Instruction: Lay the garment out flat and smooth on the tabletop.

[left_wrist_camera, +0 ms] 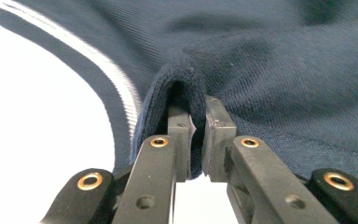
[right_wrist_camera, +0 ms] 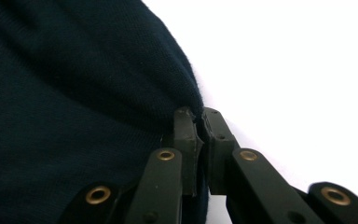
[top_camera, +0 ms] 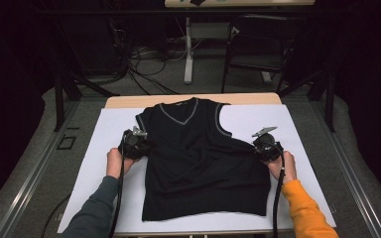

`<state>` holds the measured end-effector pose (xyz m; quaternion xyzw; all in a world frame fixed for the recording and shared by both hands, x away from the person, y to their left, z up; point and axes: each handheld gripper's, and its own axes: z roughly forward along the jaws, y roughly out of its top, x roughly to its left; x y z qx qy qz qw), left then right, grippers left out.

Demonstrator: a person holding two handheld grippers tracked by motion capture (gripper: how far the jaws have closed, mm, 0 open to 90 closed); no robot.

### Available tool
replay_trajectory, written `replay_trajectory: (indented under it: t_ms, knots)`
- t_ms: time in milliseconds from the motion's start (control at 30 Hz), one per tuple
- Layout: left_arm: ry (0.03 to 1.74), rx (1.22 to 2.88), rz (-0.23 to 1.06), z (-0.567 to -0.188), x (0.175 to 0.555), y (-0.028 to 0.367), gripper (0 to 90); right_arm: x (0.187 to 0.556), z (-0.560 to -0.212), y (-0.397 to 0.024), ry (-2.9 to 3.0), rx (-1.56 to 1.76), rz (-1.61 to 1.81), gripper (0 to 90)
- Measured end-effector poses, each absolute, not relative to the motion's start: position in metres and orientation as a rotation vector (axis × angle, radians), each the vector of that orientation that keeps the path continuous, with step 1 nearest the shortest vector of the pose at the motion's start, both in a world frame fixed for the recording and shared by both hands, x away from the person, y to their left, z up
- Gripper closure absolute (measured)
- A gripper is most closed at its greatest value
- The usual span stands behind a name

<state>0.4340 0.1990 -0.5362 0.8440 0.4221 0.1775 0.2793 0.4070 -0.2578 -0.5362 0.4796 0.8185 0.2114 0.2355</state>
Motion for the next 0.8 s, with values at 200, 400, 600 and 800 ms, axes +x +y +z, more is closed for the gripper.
replay_trajectory:
  t_ms: [200, 400, 600, 800]
  knots:
    - [1.202, 2.226, 0.401, -0.527, 0.42, 0.208, 55.3, 0.407, -0.541, -0.259, 2.243, 1.319, 0.575, 83.3]
    - [1.255, 2.249, 0.322, -0.525, 0.388, 0.216, 38.3, 0.395, -0.534, -0.258, 2.225, 1.304, 0.59, 75.5]
    - [1.166, 2.25, 0.105, -0.534, 0.362, 0.201, 32.9, 0.381, -0.522, -0.257, 2.253, 1.352, 0.694, 52.5]
    - [1.062, 2.332, 0.121, -0.544, 0.361, 0.188, 76.1, 0.377, -0.53, -0.255, 2.329, 1.365, 0.693, 42.2]
